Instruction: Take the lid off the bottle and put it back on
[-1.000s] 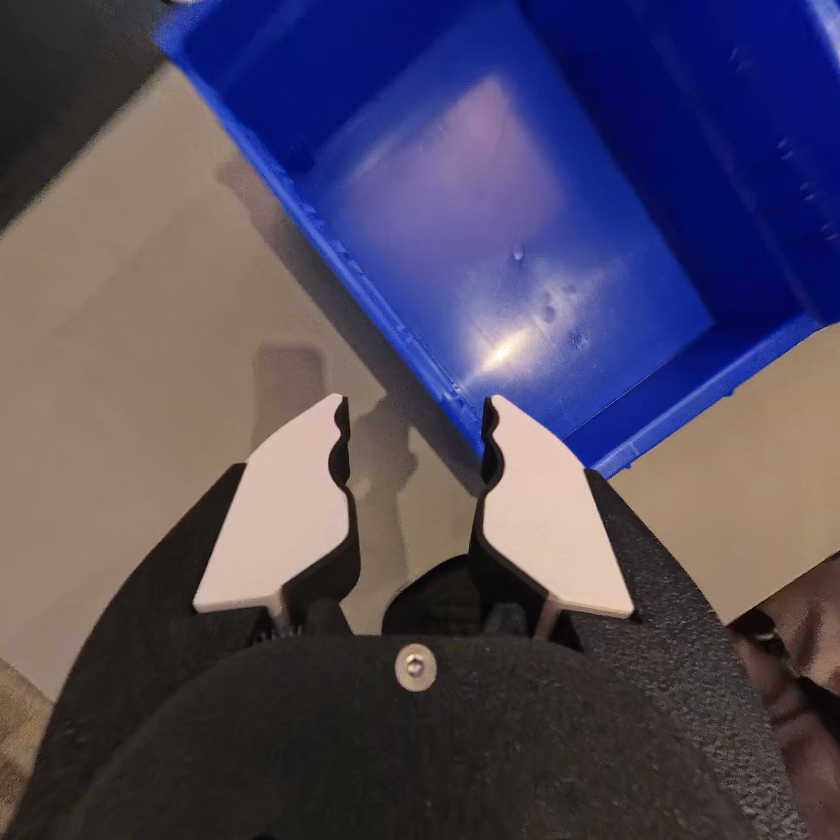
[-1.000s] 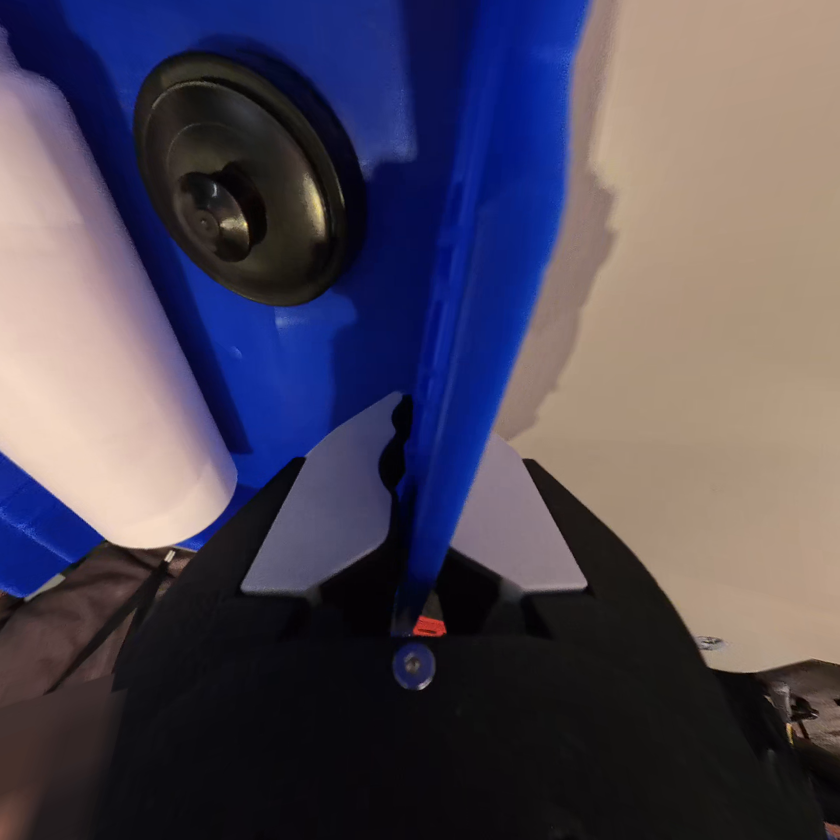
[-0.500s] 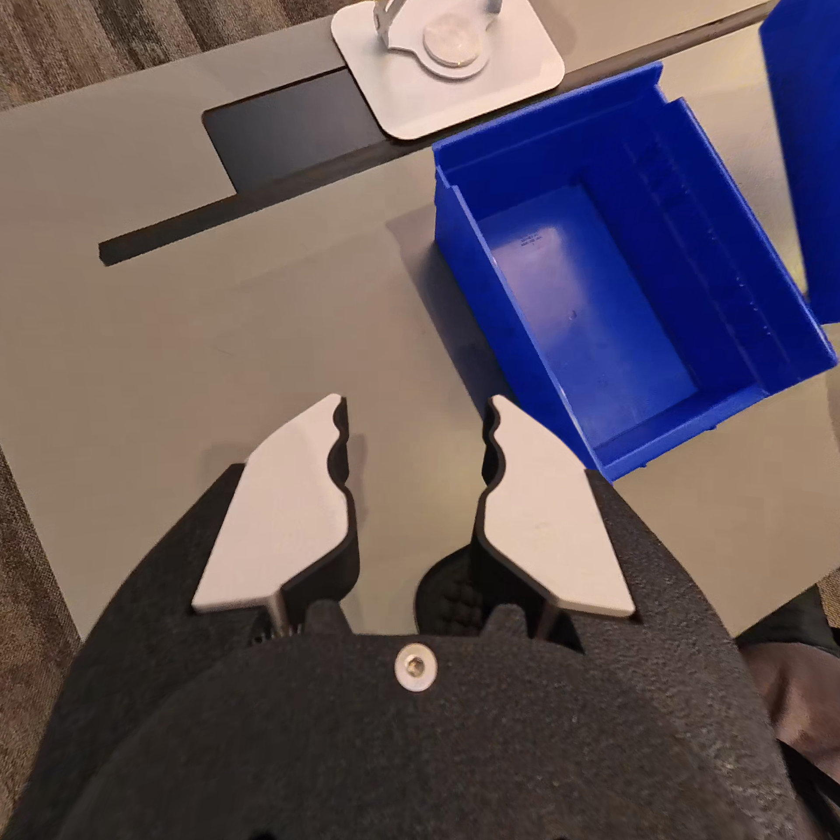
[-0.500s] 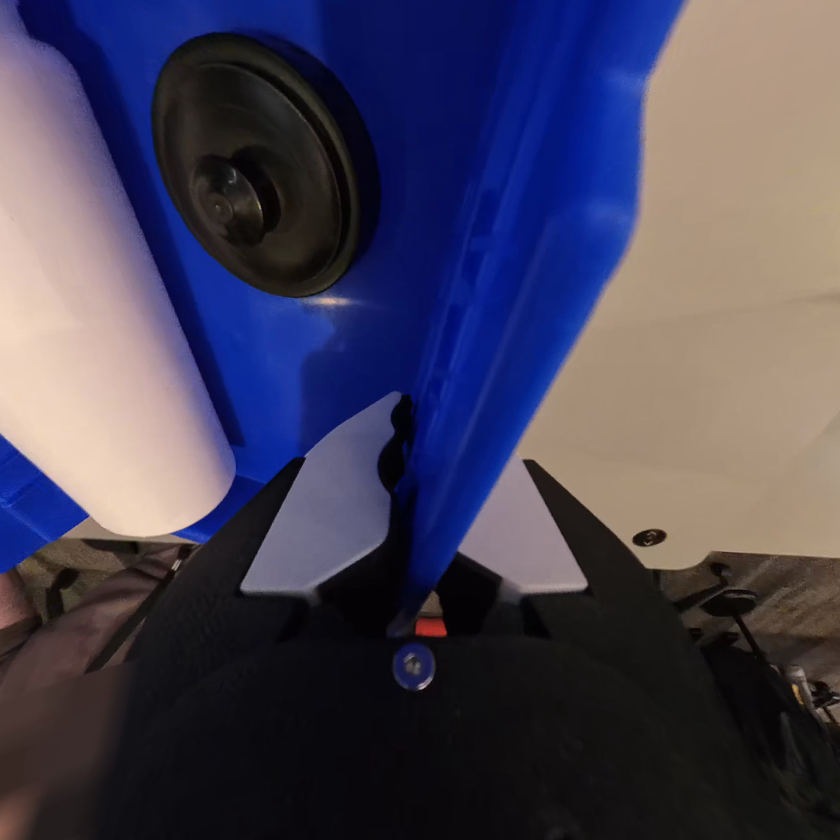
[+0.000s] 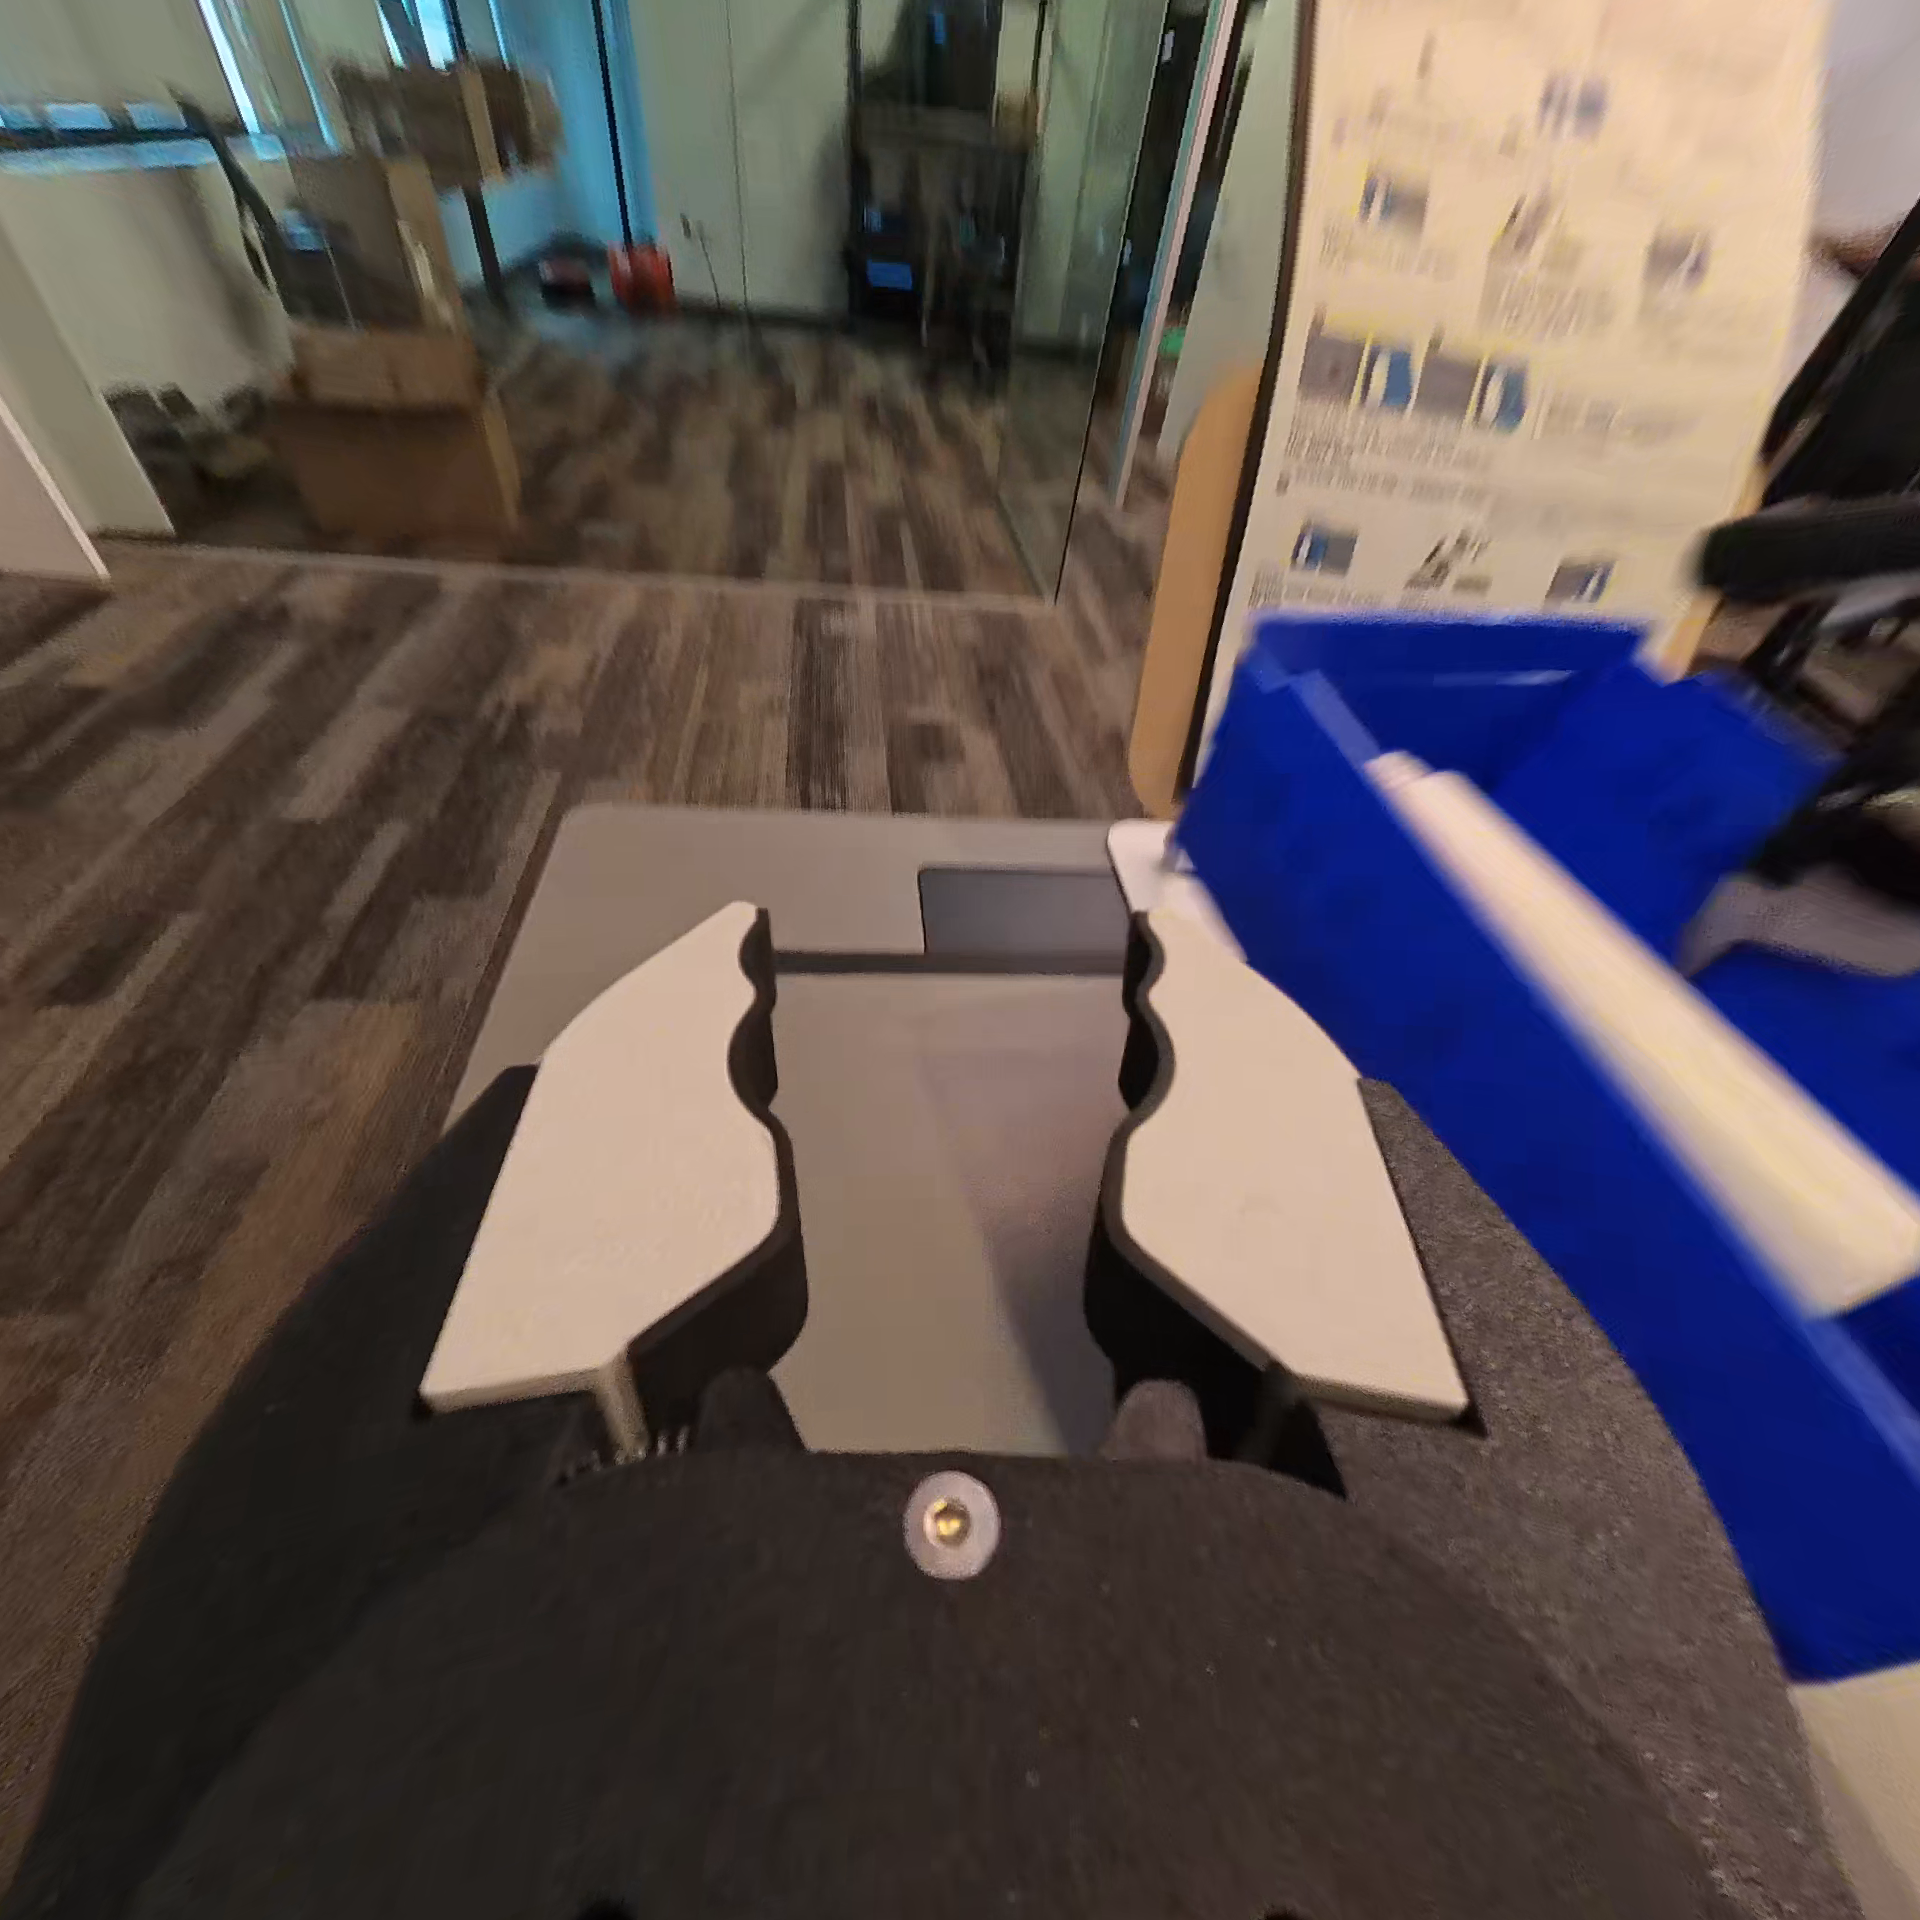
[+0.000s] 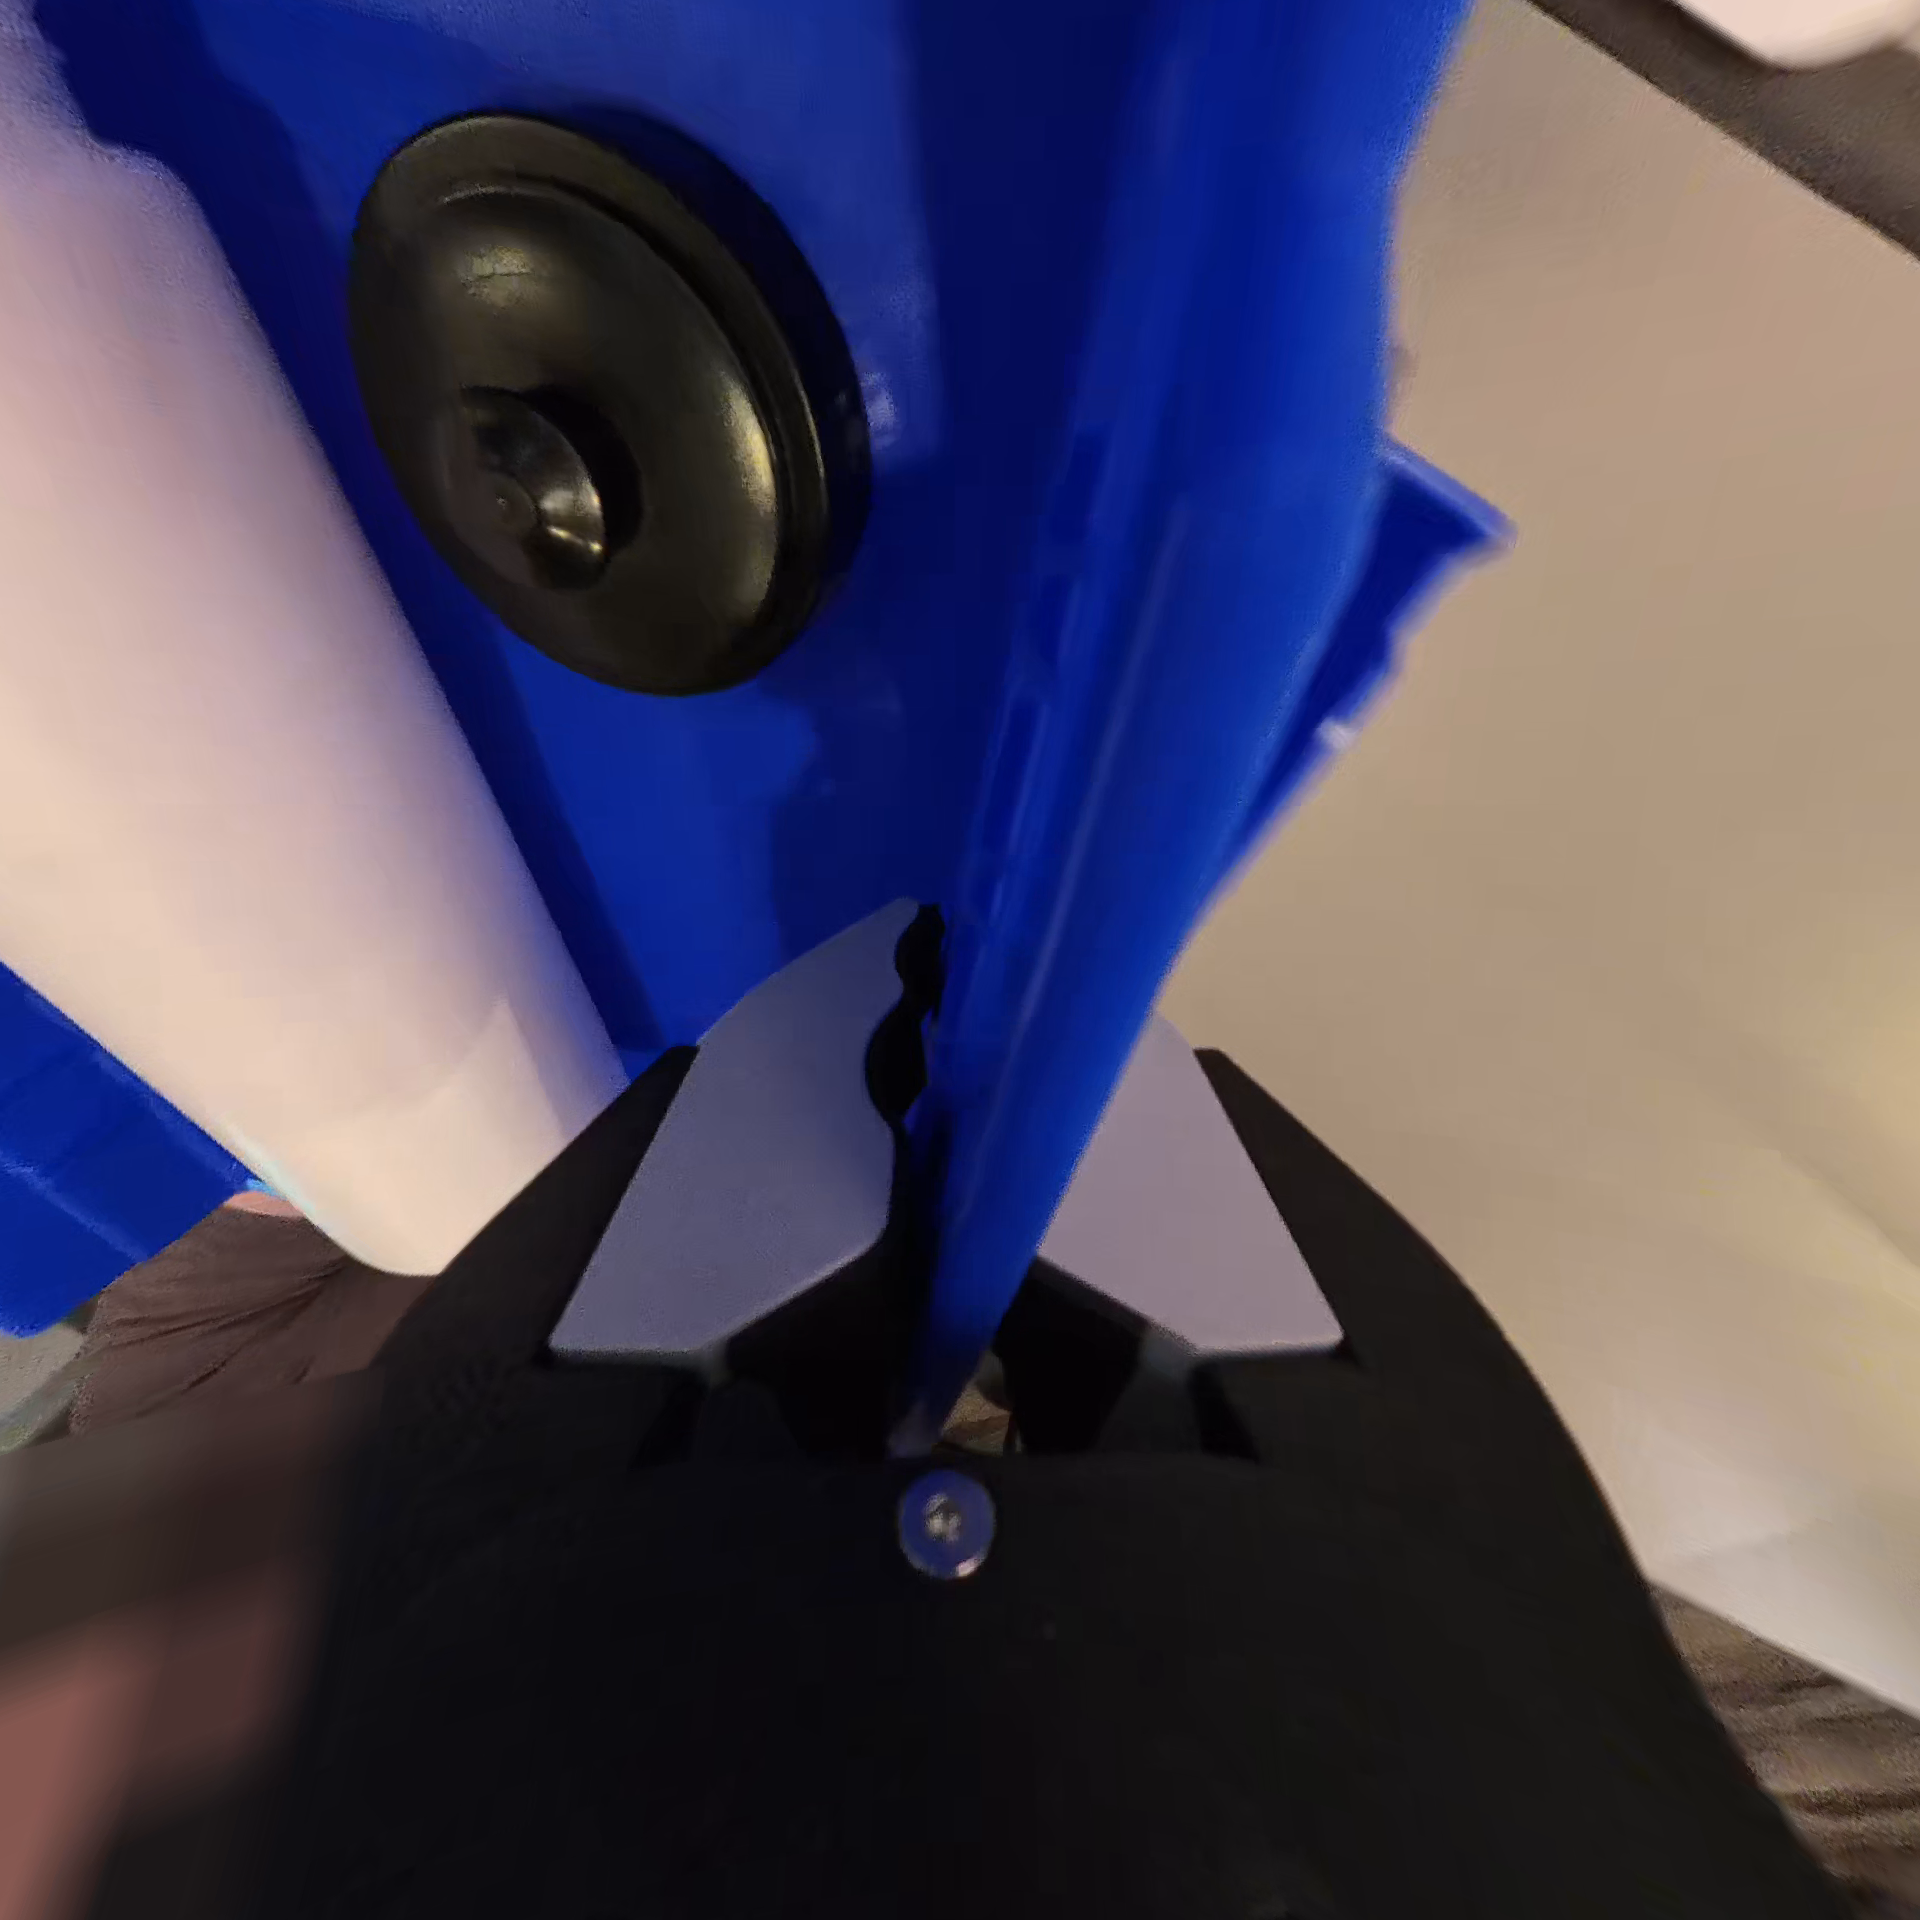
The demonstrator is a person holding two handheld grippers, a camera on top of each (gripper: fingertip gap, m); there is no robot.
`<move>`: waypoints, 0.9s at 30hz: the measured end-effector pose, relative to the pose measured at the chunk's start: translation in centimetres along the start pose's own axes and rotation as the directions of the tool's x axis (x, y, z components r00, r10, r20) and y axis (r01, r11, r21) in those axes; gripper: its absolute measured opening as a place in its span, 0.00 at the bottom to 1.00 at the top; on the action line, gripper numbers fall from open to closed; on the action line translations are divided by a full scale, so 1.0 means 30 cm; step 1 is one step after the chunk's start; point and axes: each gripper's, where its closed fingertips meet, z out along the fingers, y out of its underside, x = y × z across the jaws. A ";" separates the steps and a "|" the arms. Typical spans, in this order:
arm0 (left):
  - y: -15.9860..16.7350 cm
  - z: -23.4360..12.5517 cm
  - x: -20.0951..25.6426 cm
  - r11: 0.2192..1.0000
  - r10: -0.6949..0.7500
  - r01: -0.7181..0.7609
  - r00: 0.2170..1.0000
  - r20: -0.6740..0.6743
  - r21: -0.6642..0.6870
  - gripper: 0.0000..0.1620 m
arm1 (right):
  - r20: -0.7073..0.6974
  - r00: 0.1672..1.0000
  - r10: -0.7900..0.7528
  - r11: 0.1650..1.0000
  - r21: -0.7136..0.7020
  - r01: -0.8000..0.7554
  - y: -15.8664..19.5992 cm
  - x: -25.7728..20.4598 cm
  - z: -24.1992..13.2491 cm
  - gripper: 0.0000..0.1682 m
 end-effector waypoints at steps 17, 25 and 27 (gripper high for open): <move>-0.049 -0.110 0.123 0.994 0.046 -0.036 0.994 -0.101 0.101 0.38 | 0.040 0.982 -0.186 0.968 -0.161 0.190 -0.308 -0.614 0.529 0.04; -0.020 -0.071 0.139 0.998 0.044 -0.038 0.989 -0.142 0.046 0.40 | 0.030 0.998 -0.046 0.987 -0.153 0.050 -0.300 -0.557 0.698 0.05; -0.018 -0.068 0.137 0.998 0.044 -0.038 0.989 -0.141 0.042 0.40 | 0.043 0.998 -0.038 0.990 -0.132 0.044 -0.302 -0.552 0.700 0.05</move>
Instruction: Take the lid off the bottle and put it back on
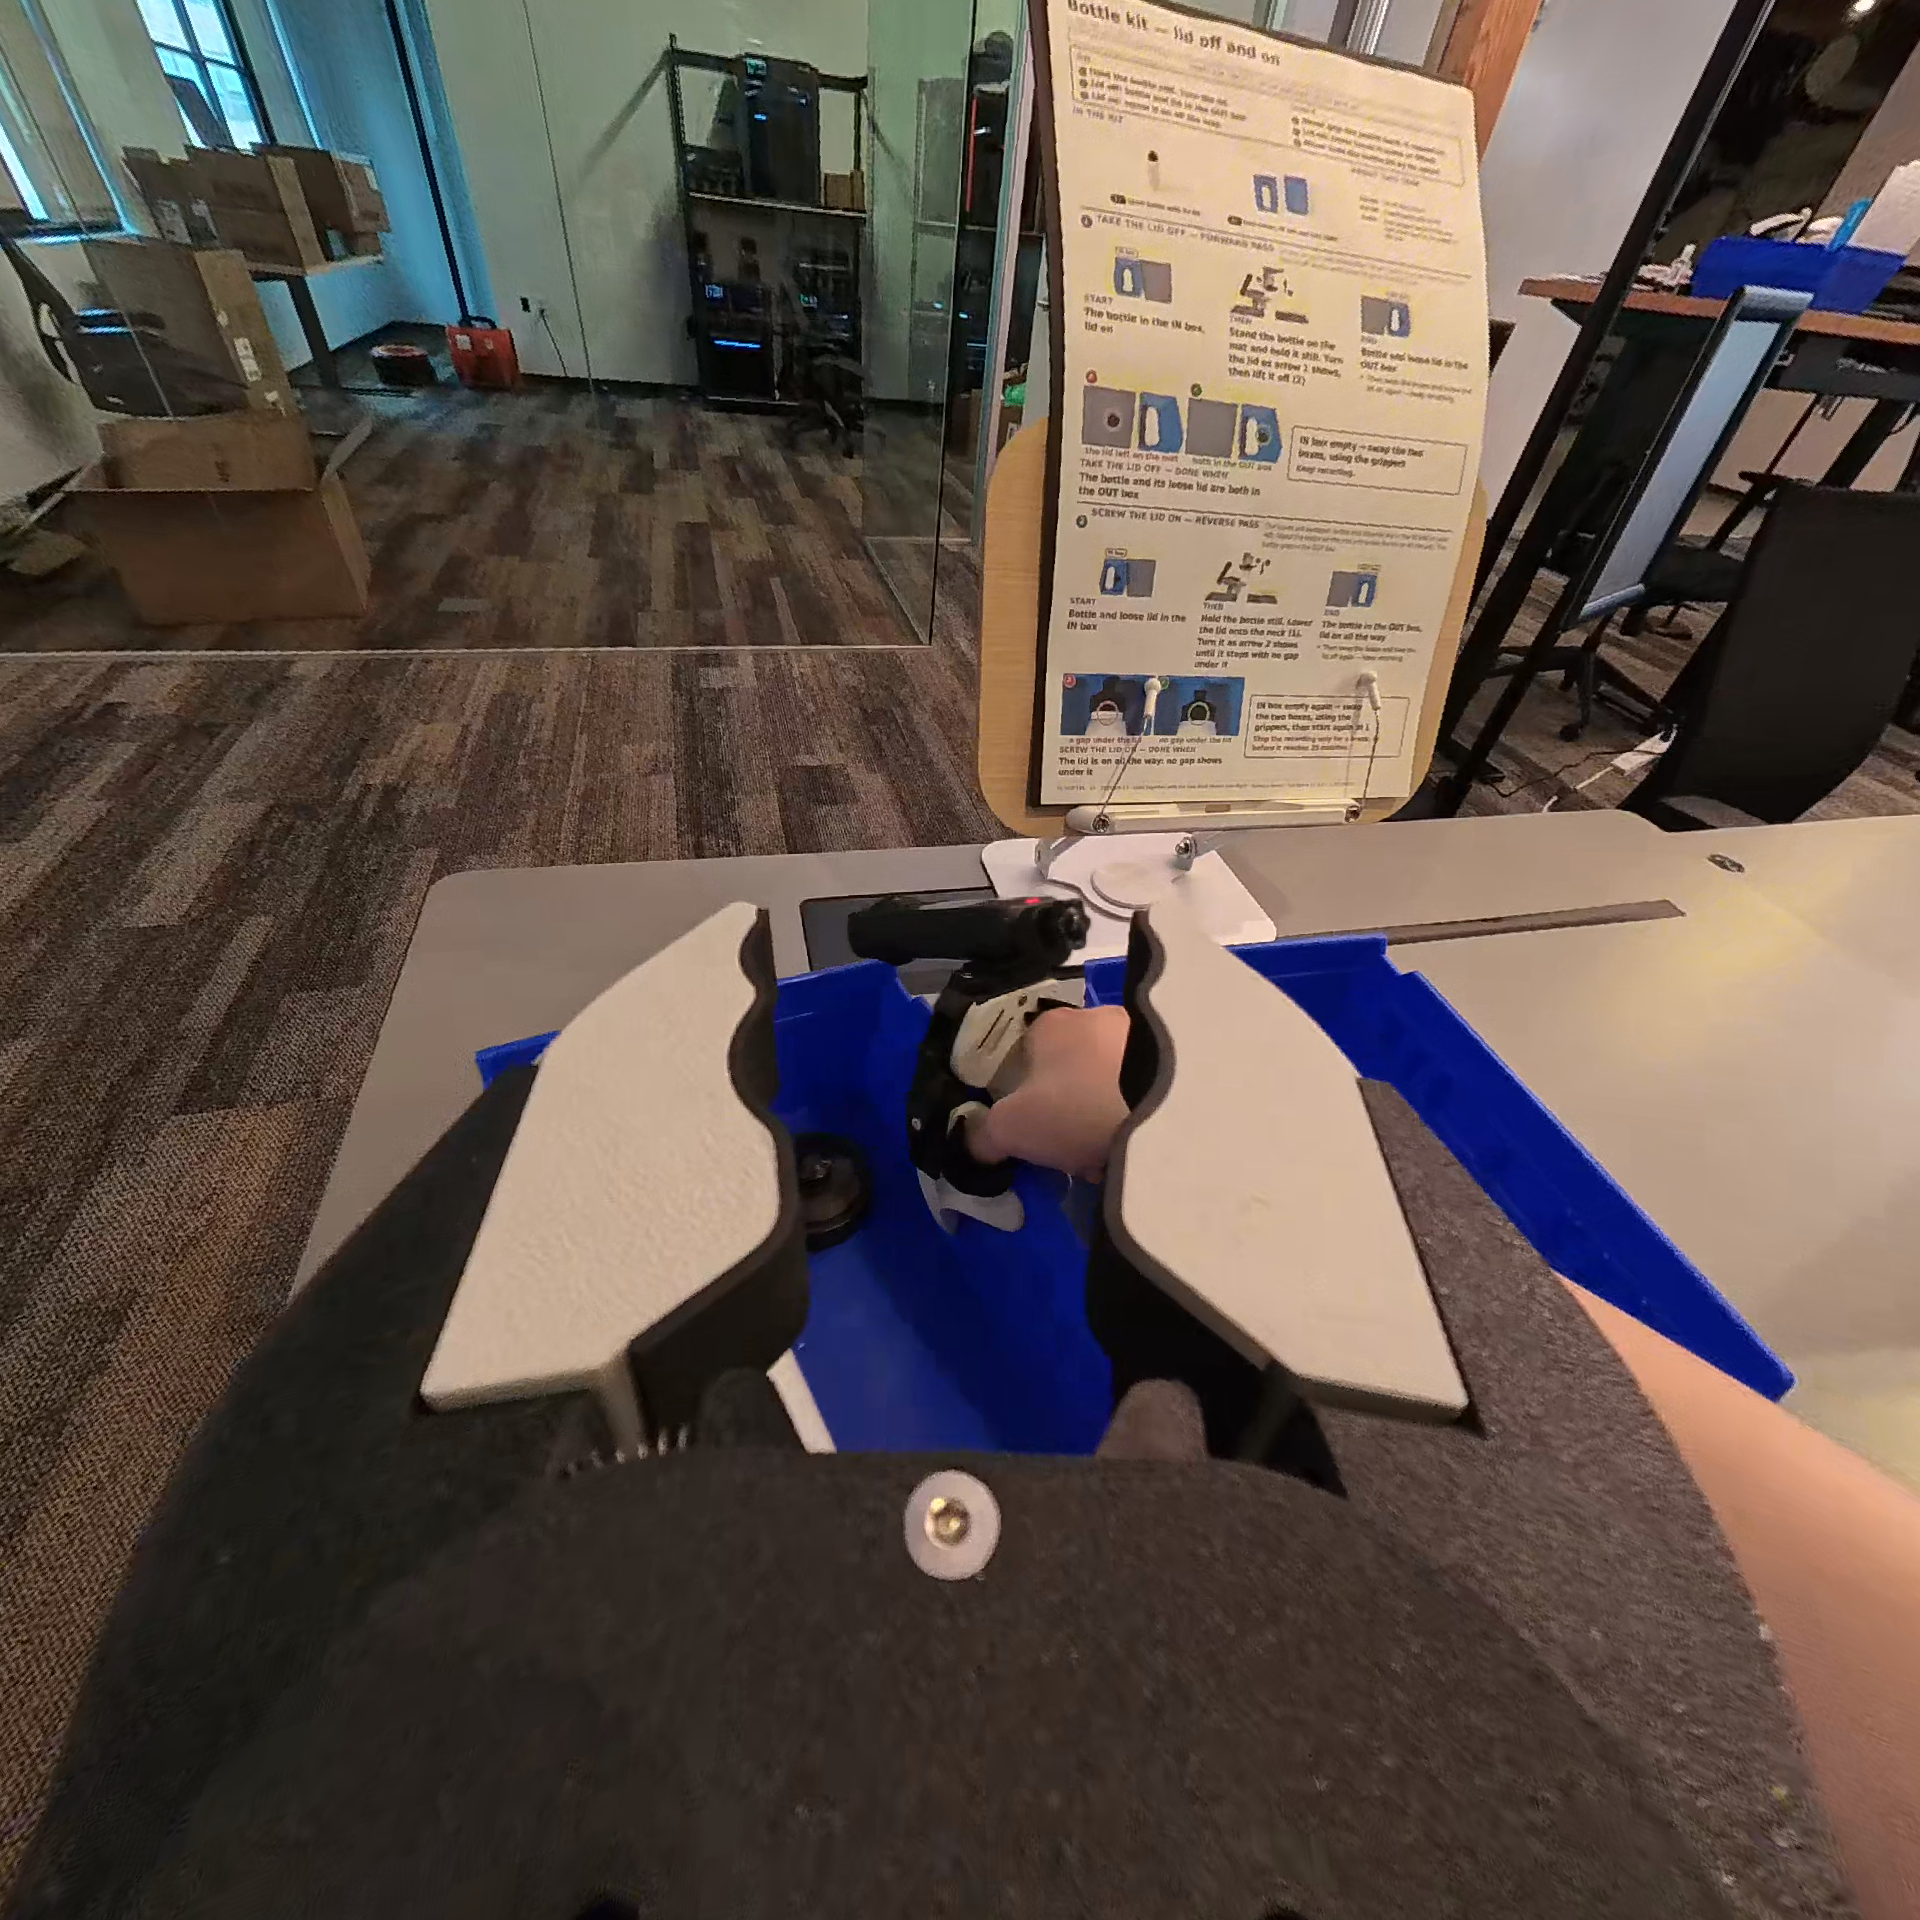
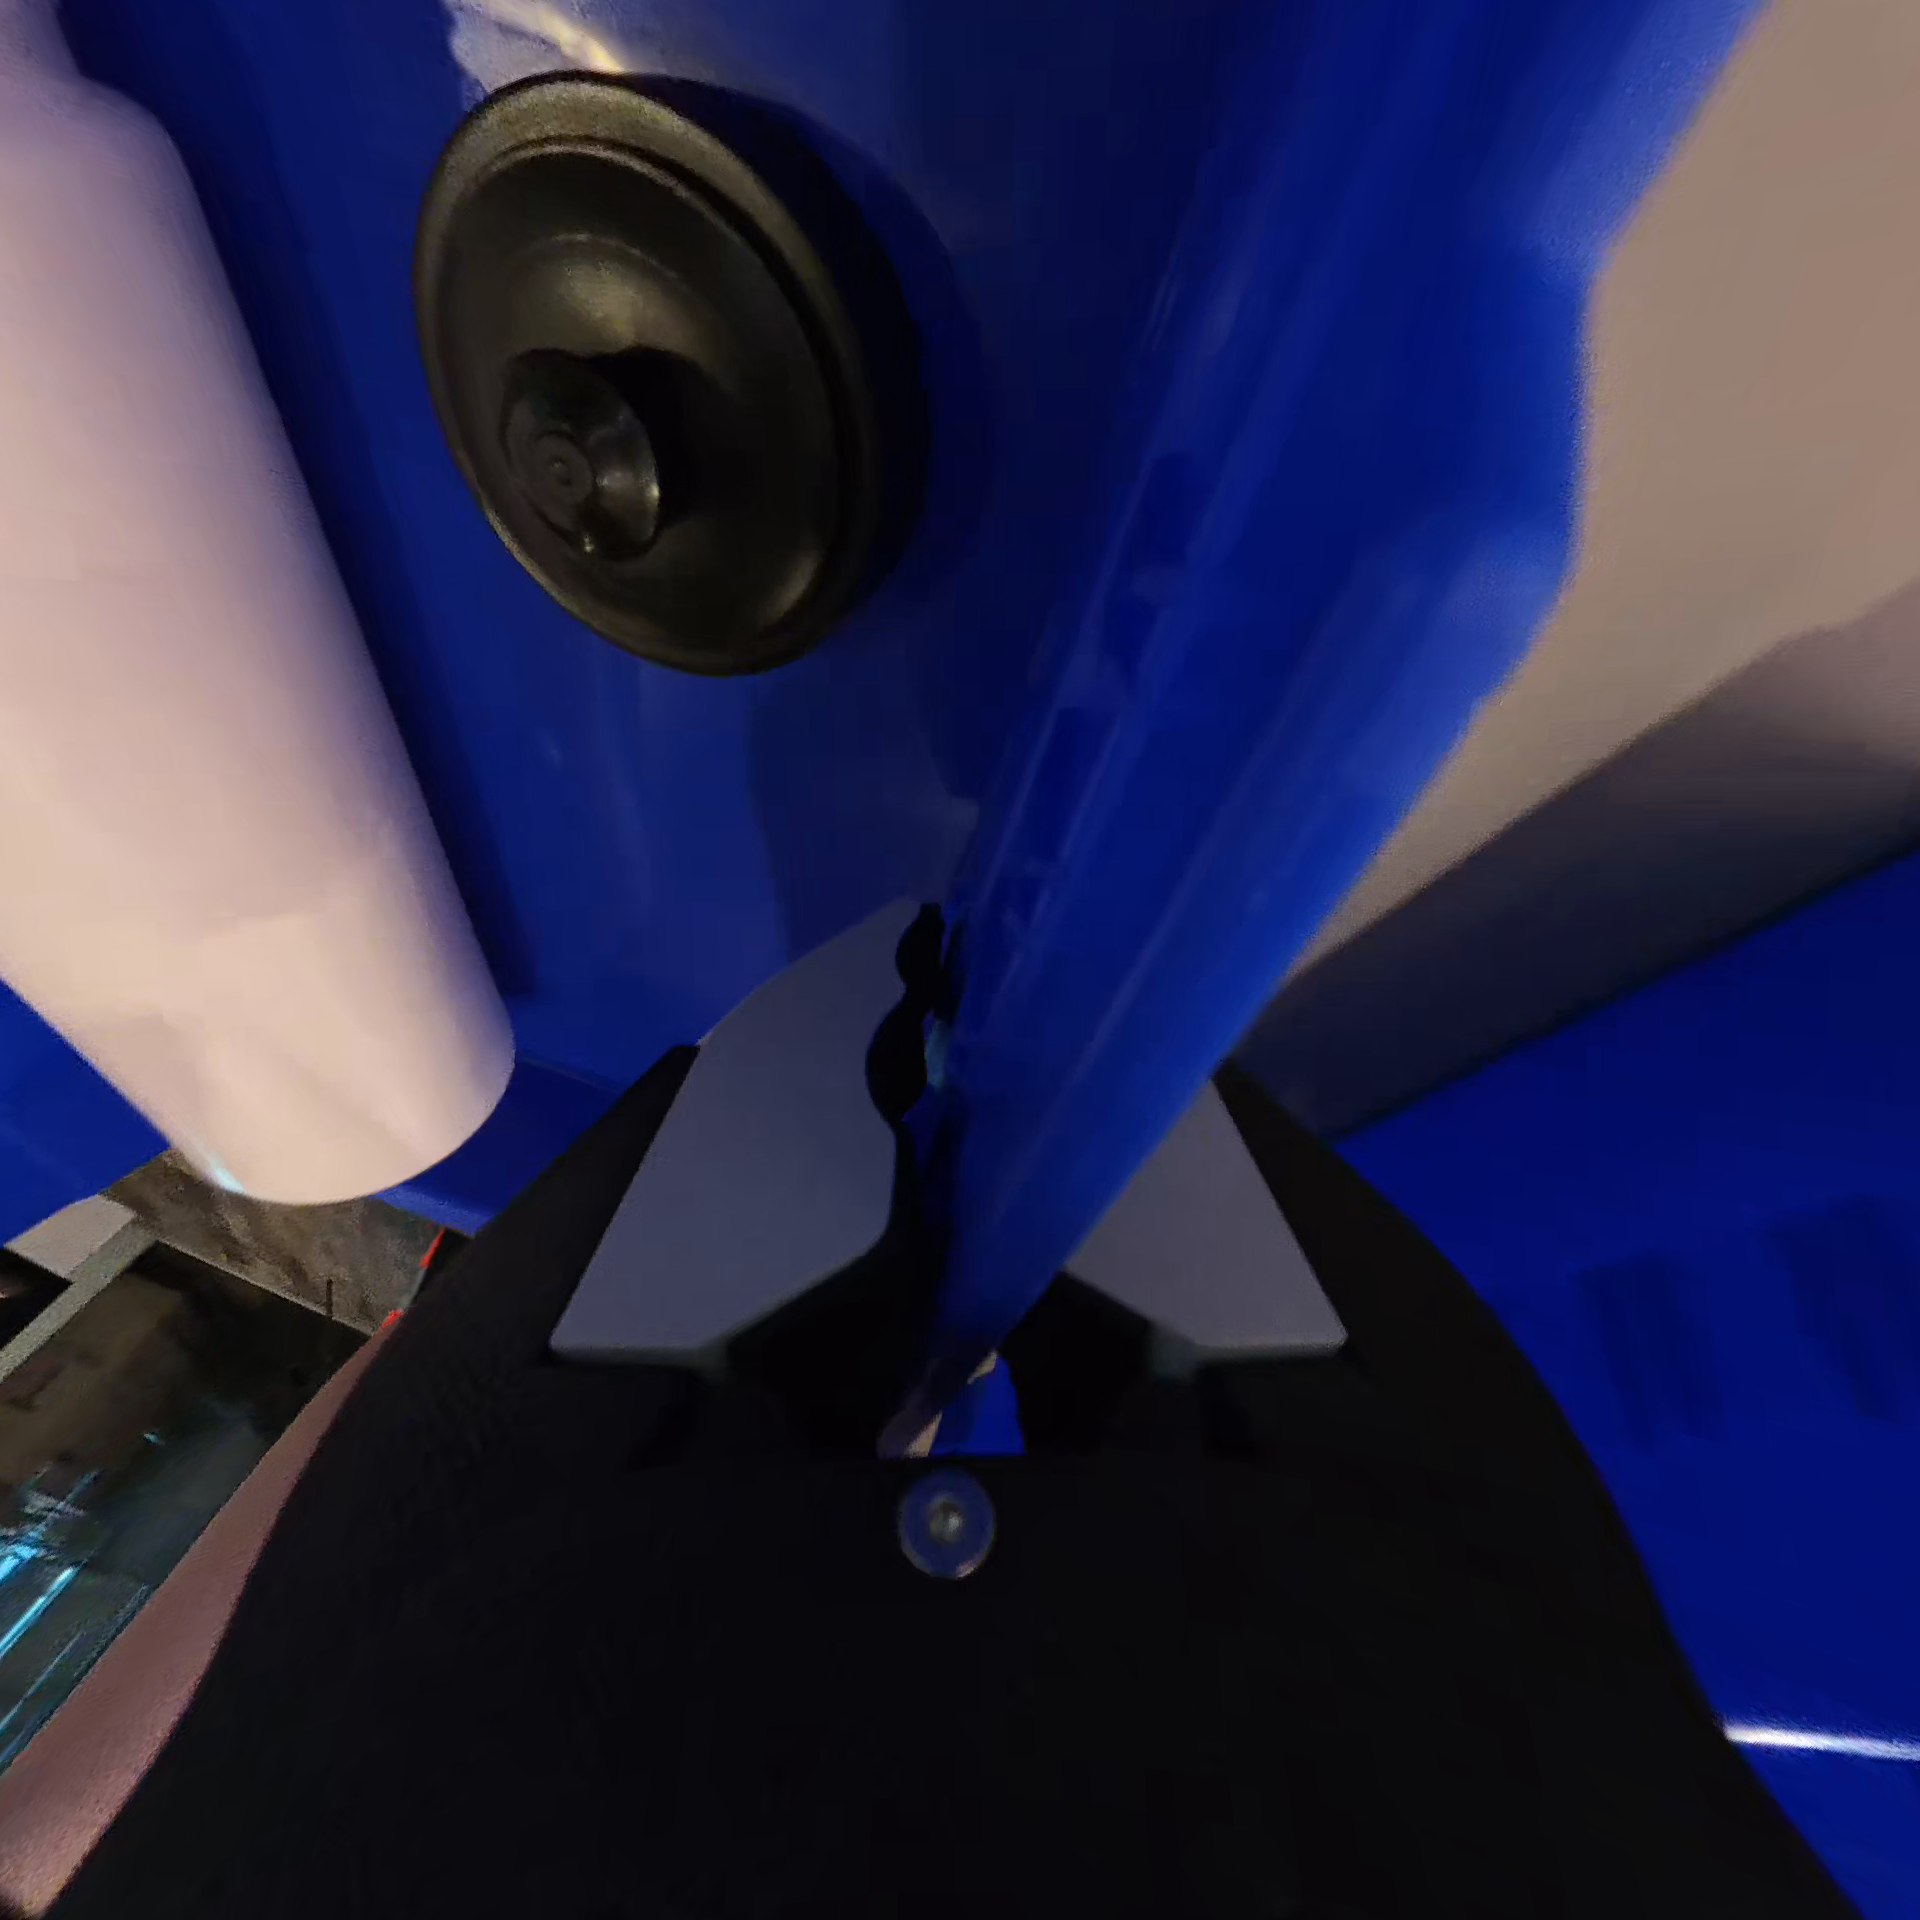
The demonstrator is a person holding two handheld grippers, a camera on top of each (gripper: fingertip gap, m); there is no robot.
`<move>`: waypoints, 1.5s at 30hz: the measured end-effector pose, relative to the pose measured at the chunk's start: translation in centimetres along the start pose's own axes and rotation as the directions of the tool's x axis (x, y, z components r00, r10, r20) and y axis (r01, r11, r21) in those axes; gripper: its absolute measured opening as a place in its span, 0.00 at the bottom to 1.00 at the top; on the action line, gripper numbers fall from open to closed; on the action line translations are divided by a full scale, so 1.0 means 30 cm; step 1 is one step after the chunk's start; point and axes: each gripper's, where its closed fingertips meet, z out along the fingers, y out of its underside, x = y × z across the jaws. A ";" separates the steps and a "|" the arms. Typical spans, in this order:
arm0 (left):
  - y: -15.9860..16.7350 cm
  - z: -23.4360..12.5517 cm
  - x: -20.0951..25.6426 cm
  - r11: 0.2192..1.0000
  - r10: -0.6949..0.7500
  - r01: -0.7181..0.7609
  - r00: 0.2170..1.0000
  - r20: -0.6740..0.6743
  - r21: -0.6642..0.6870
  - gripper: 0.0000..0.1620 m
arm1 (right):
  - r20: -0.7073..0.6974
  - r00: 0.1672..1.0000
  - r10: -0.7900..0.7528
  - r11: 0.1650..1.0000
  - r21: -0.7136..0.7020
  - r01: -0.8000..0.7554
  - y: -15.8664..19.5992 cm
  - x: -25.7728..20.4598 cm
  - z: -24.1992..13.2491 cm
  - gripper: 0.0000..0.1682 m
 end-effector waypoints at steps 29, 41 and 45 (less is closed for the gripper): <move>0.110 0.092 0.082 0.971 0.131 -0.124 0.991 0.025 -0.205 0.42 | -0.070 0.976 0.208 0.962 0.192 -0.191 0.729 0.997 -0.219 0.06; 0.163 0.148 0.037 0.950 0.151 -0.114 0.982 0.110 -0.291 0.43 | -0.060 0.883 0.466 0.858 0.274 -0.434 1.080 1.584 -0.329 0.05; 0.185 0.148 -0.068 0.944 0.125 -0.056 0.973 0.193 -0.326 0.45 | -0.050 0.864 0.502 0.832 0.300 -0.467 1.146 1.705 -0.352 0.05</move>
